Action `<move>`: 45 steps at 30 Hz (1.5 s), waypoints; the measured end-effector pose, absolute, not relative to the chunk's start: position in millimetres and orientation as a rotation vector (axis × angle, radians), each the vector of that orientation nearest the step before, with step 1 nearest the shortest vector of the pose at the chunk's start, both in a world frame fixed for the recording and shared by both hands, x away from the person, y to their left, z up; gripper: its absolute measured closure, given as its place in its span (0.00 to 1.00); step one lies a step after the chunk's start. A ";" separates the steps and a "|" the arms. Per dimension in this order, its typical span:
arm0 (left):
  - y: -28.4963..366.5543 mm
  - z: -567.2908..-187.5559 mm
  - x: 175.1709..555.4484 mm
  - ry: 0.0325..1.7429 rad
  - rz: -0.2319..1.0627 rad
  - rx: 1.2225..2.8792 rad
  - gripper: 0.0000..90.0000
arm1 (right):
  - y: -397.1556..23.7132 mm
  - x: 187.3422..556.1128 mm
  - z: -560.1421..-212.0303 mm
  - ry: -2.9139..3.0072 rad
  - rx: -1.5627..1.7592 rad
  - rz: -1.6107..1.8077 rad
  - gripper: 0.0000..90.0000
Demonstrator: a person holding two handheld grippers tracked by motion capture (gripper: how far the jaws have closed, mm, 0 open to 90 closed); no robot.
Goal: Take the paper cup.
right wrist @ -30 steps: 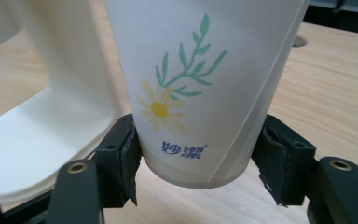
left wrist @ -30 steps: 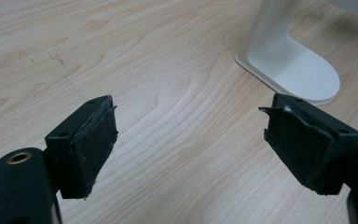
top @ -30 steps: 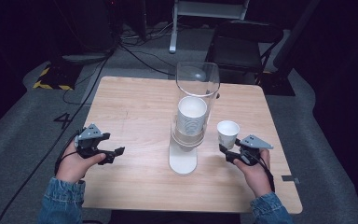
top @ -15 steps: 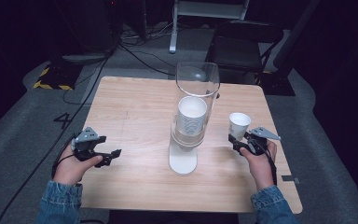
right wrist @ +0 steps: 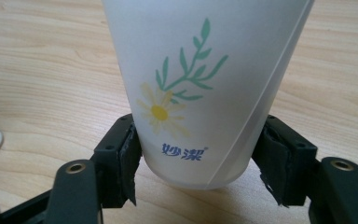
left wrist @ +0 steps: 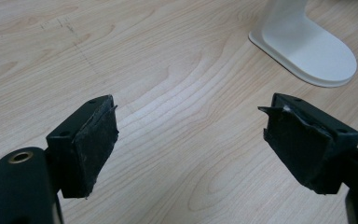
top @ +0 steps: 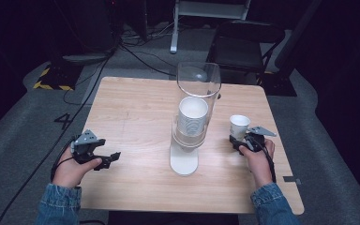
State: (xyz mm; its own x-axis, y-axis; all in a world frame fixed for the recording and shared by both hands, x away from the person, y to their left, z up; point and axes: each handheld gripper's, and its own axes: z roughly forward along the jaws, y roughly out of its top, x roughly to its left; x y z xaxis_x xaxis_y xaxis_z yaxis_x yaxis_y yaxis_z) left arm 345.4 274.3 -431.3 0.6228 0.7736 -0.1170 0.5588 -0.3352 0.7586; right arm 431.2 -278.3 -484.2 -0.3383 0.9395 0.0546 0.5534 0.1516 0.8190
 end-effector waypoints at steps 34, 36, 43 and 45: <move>271.6 -432.3 348.0 1.032 0.325 2.052 0.19 | -274.8 430.9 -498.9 2.109 1.406 0.926 0.39; 271.3 -432.3 348.0 1.032 0.324 2.052 0.19 | -275.3 430.4 -499.1 2.109 1.412 0.928 0.39; 271.0 -431.9 348.4 1.031 0.324 2.050 0.19 | -279.0 428.9 -499.7 2.110 1.428 0.938 0.29; 271.1 -431.7 348.5 1.030 0.321 2.052 0.19 | -280.0 428.0 -498.9 2.107 1.432 0.944 0.26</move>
